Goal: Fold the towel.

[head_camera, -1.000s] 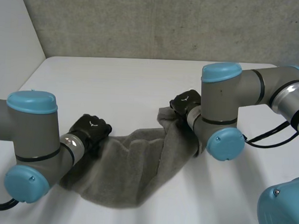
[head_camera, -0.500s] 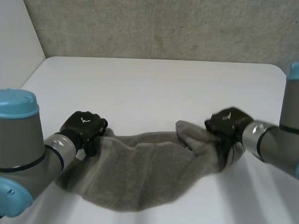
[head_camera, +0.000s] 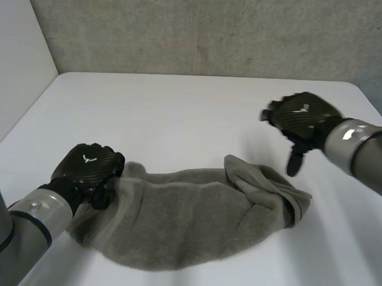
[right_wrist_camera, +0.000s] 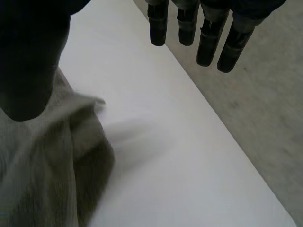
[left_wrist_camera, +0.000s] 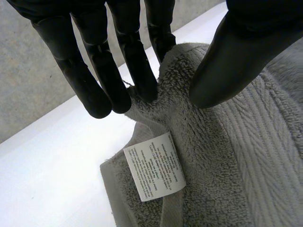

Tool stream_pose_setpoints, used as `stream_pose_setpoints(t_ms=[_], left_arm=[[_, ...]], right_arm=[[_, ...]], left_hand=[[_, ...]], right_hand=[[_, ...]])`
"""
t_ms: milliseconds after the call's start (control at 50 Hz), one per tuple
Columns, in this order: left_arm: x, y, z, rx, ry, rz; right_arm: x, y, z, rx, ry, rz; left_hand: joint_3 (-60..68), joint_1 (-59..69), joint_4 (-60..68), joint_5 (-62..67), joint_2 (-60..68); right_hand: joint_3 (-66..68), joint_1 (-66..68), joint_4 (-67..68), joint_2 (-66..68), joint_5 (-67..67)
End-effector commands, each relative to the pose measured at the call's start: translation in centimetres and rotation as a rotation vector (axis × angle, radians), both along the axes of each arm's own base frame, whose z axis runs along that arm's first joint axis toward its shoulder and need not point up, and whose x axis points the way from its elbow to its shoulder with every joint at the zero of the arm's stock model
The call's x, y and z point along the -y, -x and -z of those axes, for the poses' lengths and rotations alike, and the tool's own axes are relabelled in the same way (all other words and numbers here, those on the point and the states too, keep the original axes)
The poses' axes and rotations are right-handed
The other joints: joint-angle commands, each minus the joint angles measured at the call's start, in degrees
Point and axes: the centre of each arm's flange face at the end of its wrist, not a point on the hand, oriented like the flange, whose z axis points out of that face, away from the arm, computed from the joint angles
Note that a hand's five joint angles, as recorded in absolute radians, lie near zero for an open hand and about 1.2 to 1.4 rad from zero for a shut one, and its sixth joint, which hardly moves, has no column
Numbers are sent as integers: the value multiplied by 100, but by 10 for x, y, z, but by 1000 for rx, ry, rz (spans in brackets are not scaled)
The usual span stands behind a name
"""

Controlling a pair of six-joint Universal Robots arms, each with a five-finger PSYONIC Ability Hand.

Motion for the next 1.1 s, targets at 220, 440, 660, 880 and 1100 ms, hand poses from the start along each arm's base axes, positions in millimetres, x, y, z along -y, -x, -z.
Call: stream_pose_setpoints(t_ms=[220, 440, 660, 880, 1100], left_arm=[[-18, -20, -28, -43, 111, -48], [-12, -23, -24, -44, 124, -68], [20, -17, -27, -58, 180, -77], [115, 12, -167, -297, 620, -127], [134, -40, -310, -648, 1070, -332]], right_arm=[[25, -97, 95, -195, -90, -83], [34, -99, 110, -265, -122, -80], [45, -102, 30, -98, 120, -50], [56, -86, -164, 654, 801, 27], [63, -7, -231, 779, 826, -62]], left_hand=[[130, 337, 258, 155, 286], [130, 337, 258, 155, 286], [130, 337, 258, 155, 286], [130, 337, 258, 155, 286], [130, 337, 258, 155, 286]], right_hand=[[-349, -320, -417, -365, -332], [4075, 4103, 4007, 4059, 4091], [6651, 6680, 6583, 6635, 6668], [6651, 6680, 6583, 6635, 6668], [6651, 6680, 6583, 6635, 6668]])
